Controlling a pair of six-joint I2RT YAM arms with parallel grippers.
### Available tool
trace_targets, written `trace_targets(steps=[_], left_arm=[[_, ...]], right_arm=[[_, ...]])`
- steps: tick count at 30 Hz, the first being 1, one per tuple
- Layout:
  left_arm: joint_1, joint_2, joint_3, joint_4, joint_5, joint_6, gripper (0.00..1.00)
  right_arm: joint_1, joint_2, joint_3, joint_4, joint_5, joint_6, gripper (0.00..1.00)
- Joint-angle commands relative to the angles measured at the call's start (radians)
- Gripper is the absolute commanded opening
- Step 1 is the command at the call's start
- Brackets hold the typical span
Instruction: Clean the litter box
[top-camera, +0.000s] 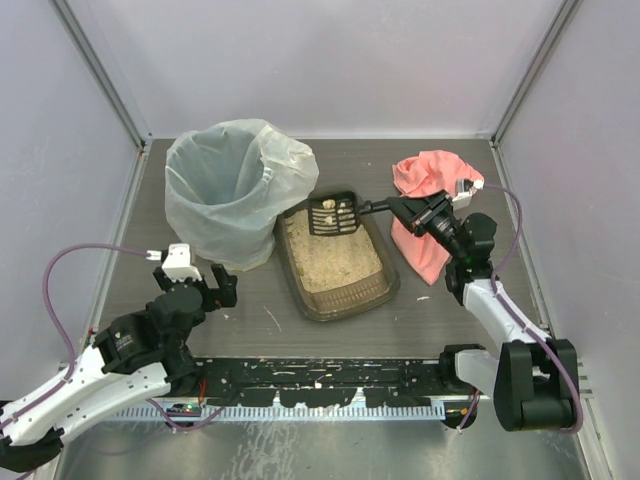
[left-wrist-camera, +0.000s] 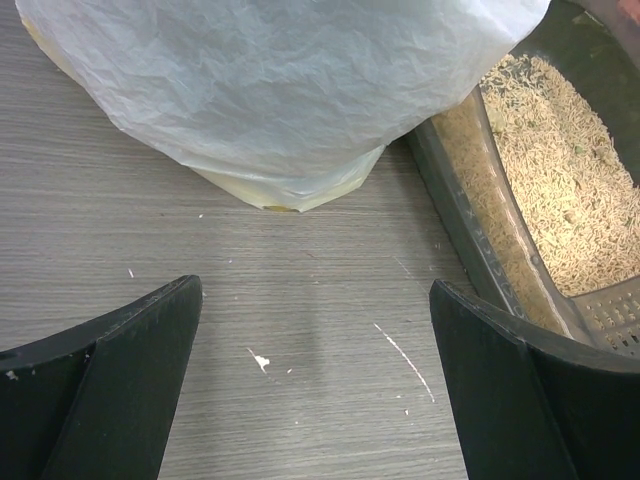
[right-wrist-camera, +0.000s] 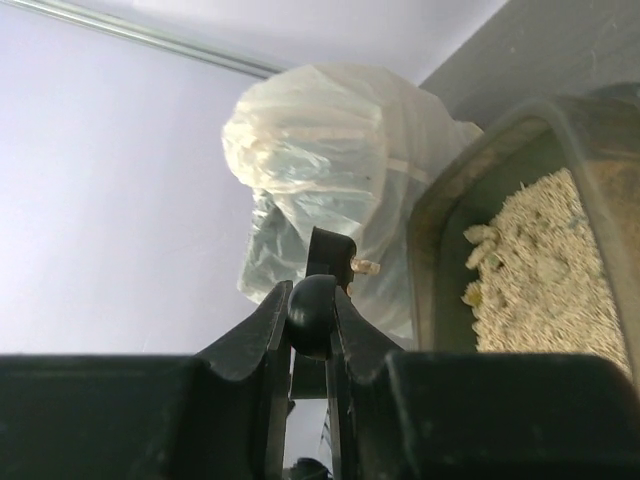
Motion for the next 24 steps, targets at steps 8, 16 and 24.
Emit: trace_targets(steps=[8,16,24], left_arm=[[-0.003,0.004,0.011,0.027,-0.022,-0.014,0.98],[-0.003,-0.037,-0.004,0.029,-0.012,-0.012,0.98],[-0.004,-0.081,-0.009,0.022,-0.012,-0.015,0.98]], right_arm=[[0.192,0.0,0.393,-0.177,0.306,-0.024,0.01],[0.395,0.253,0.754,-0.226,0.421,-0.221,0.01],[0.503,0.52,1.02,-0.207,0.426,-0.489,0.01]])
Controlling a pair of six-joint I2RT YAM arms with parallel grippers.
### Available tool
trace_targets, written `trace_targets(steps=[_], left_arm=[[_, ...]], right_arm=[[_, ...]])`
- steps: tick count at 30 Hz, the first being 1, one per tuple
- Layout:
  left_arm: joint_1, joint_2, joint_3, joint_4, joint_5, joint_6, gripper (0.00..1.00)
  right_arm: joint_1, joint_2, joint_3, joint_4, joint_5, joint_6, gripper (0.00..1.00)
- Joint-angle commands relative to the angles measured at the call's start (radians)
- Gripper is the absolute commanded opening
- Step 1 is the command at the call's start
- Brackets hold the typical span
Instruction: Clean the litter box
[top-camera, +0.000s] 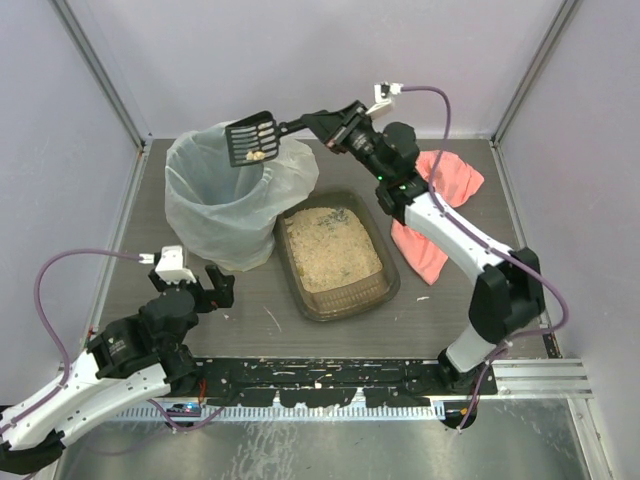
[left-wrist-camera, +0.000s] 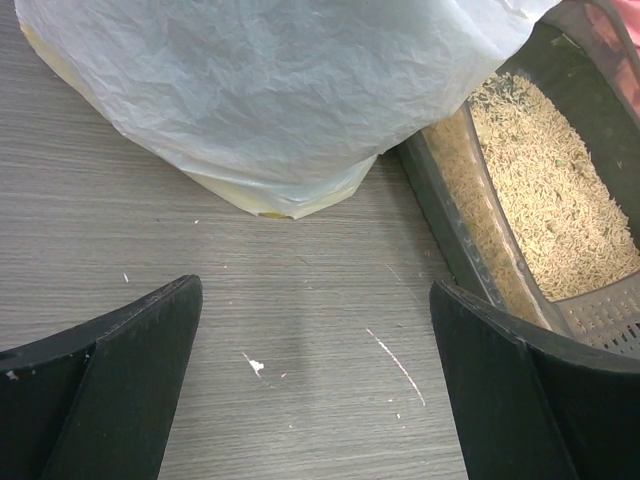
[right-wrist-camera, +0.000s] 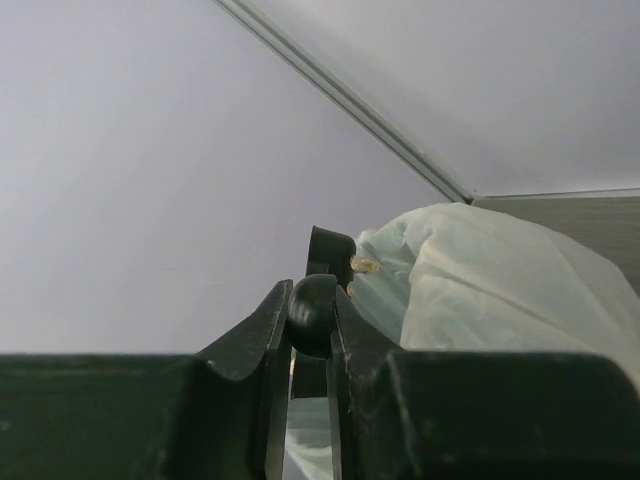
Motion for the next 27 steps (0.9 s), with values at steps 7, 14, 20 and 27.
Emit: trace_targets(steps=[7,14,20,27], left_arm=[[-0.003,-0.024,-0.007,0.026,-0.012,-0.015,0.98],[-0.003,-0.028,-0.009,0.027,-0.01,-0.014,0.98],[-0.003,-0.035,-0.012,0.029,-0.008,-0.014,0.98],[-0.003,-0.029,-0.012,0.031,-0.006,-0.015,0.98]], right_arm=[[0.106,0.207,0.319,0.002,-0.055,-0.432,0.01],[0.189,0.225,0.36,-0.035,-0.112,-0.794,0.01],[0.273,0.196,0.376,-0.148,-0.108,-1.155,0.01],[0.382,0.166,0.383,-0.24,-0.007,-1.452,0.01]])
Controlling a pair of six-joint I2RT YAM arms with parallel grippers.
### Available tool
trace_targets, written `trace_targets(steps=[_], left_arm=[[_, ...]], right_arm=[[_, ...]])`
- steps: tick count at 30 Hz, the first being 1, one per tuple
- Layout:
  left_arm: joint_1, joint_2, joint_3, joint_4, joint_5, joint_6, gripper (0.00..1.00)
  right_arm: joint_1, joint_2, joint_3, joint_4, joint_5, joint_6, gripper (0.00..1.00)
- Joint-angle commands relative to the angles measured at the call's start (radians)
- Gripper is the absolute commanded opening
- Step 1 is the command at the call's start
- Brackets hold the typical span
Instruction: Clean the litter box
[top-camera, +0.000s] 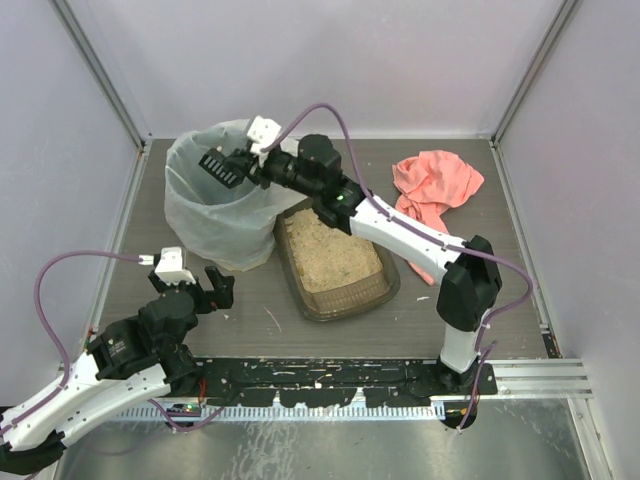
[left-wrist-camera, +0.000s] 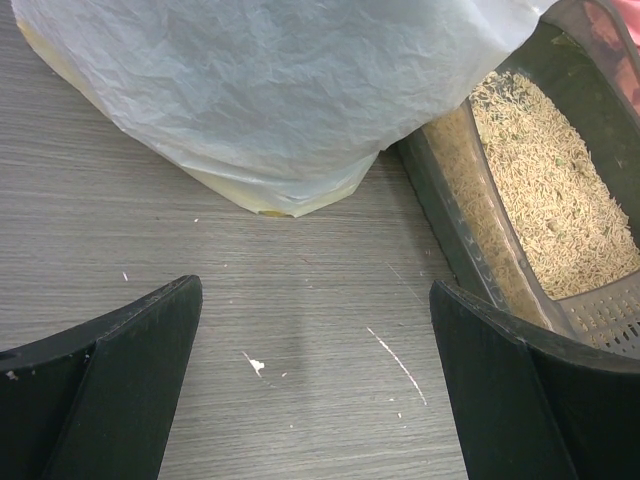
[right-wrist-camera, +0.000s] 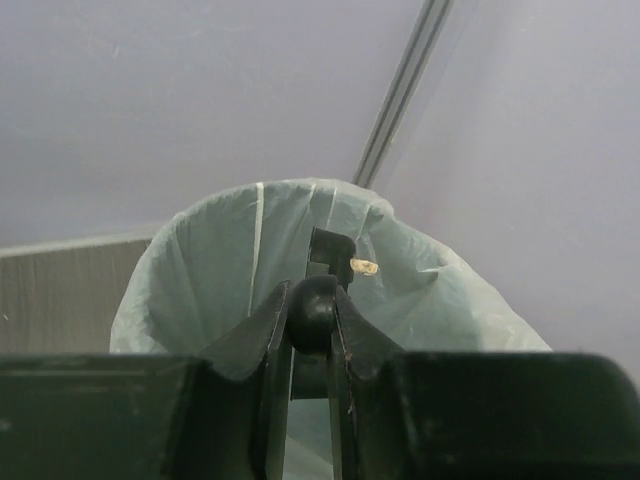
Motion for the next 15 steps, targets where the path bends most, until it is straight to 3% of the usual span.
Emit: trace_targets(steps=[1,15], left_arm=[[-0.003,-0.004,0.001,0.031,-0.007,-0.014,0.98],[-0.003,0.001,0.003,0.03,-0.006,-0.014,0.98]], right_arm=[[0.062,-0.082,0.054,-0.026,0.079,-0.272,0.01],[0.114,-0.159,0.069,-0.034,0.139,-0.354,0.01]])
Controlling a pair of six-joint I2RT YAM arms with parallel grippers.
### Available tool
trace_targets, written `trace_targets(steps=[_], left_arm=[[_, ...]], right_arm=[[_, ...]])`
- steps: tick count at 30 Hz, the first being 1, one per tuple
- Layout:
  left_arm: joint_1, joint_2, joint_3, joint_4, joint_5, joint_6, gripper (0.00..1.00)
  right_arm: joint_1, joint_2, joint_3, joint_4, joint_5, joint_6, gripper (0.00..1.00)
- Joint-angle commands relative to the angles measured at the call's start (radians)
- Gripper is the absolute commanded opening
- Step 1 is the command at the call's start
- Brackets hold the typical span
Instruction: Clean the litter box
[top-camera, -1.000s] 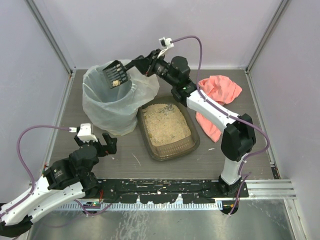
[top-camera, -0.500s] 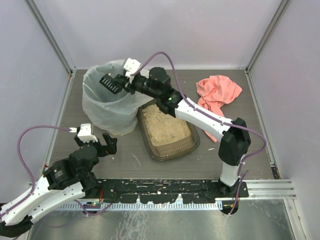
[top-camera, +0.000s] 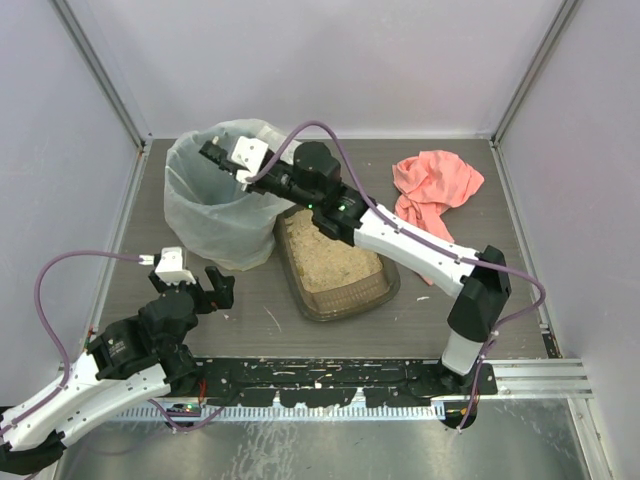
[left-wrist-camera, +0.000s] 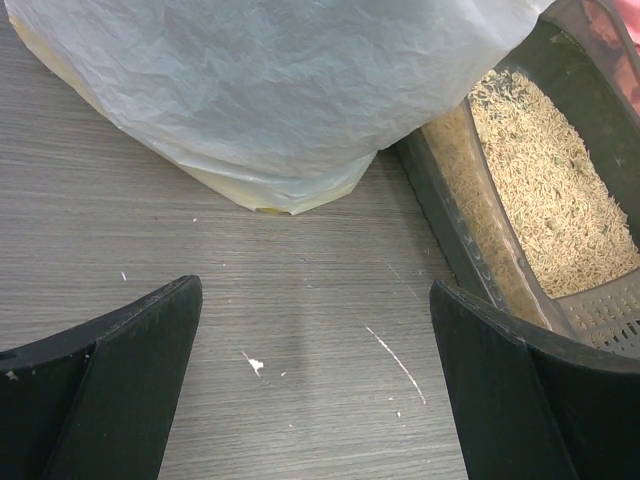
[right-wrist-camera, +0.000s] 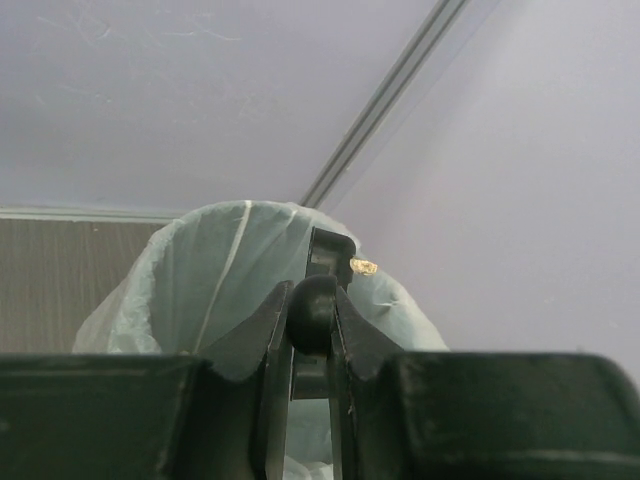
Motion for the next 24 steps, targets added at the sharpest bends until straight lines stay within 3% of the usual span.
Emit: trace_targets(steps=[1,5,6,8,9,11,12,14,15,17,18,20,24], left_arm=[[-0.003,0.004,0.004,0.03,-0.009,-0.014,0.98],[-0.003,0.01,0.003,0.031,-0.011,-0.014,0.98],[-0.003,0.012,0.003,0.034,-0.011,-0.014,0.98],[-0.004,0.019,0.008,0.033,-0.008,-0.01,0.98],[-0.004,0.021,0.015,0.025,-0.005,-0.012,0.98],[-0.003,0.02,0.011,0.024,-0.003,-0.017,0.98],[-0.004,0.016,0.006,0.032,-0.007,-0.017,0.98],[-0.004,0.014,0.007,0.027,-0.013,-0.015,0.98],[-0.003,0.013,0.017,0.017,-0.01,-0.014,0.98],[-0.003,0.004,0.011,0.019,-0.009,-0.016,0.98],[-0.003,-0.001,0.004,0.029,-0.016,-0.017,0.98],[-0.003,-0.002,0.002,0.031,-0.026,-0.019,0.98],[-0.003,0.0,0.009,0.019,-0.009,-0.02,0.98]], right_arm=[[0.01,-0.107,0.066,0.05,0.055,-0.04,0.01],[0.02,-0.149,-0.023,0.152,0.077,0.048,0.01],[0.025,-0.111,0.012,0.113,0.085,0.008,0.01],[0.056,-0.032,0.165,-0.119,0.199,-0.068,0.01],[0.068,-0.052,0.144,-0.109,0.209,-0.06,0.01],[0.069,-0.144,-0.075,0.201,0.17,0.008,0.01],[0.07,-0.137,-0.091,0.21,0.203,-0.026,0.01],[0.07,-0.039,0.07,-0.007,0.281,-0.06,0.01],[0.073,-0.063,0.074,-0.009,0.243,-0.043,0.01],[0.072,-0.156,-0.116,0.26,0.197,0.041,0.01],[0.073,-0.143,-0.122,0.248,0.205,0.046,0.01],[0.073,-0.053,0.044,0.033,0.244,-0.008,0.01],[0.073,-0.109,-0.079,0.182,0.242,0.042,0.01]])
